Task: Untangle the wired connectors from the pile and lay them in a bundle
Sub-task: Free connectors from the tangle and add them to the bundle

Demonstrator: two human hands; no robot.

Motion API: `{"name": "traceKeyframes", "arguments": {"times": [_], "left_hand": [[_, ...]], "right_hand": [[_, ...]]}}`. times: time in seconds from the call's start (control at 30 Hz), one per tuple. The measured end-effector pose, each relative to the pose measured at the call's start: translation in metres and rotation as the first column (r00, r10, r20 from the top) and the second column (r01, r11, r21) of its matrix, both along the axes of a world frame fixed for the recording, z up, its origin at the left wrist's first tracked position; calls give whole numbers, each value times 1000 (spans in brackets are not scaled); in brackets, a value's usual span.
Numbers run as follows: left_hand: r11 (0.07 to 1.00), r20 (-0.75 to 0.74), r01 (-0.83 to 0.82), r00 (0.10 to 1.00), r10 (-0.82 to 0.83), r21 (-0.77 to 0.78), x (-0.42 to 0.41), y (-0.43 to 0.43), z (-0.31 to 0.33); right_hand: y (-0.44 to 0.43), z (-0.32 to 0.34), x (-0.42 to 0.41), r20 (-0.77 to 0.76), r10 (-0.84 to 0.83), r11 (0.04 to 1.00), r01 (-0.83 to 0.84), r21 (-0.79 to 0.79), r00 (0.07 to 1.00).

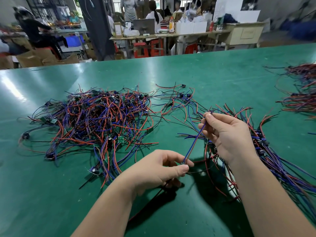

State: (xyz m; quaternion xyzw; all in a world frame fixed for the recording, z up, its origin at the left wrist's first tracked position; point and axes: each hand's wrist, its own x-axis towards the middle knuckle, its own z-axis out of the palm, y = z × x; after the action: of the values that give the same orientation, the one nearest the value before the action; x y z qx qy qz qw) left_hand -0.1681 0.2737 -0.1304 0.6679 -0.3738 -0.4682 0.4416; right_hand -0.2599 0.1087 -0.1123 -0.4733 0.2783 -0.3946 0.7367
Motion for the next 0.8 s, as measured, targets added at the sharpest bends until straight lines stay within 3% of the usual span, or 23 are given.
{"name": "traceKeyframes", "arguments": {"times": [0.13,0.3,0.43,0.53,0.63,0.73,0.8], "left_hand": [[1000,77,25,997,-24,-7,3,2,0],[991,44,130,991,-129,-22,6,6,4],[979,-100,173,978,-184,-108,9,11,7],[953,-243,55,961,-131,-298,9,10,10],[858,-479,-122,864,-155,-499,14,10,12],[772,-640,-348,763,-96,-531,17,6,13],[729,-695,-471,719,-8,-496,18,3,12]], "right_hand": [[2,2,-1,-82,-85,996,83,-27,993],[1,-1,1,-143,-109,994,112,14,984],[0,-2,5,-115,98,980,-76,182,988],[4,-5,8,-103,207,958,-180,224,973],[15,-12,11,-222,292,955,-272,117,930],[27,-19,10,-349,461,853,-516,-80,816],[34,-16,9,-320,538,785,-602,-148,780]]}}
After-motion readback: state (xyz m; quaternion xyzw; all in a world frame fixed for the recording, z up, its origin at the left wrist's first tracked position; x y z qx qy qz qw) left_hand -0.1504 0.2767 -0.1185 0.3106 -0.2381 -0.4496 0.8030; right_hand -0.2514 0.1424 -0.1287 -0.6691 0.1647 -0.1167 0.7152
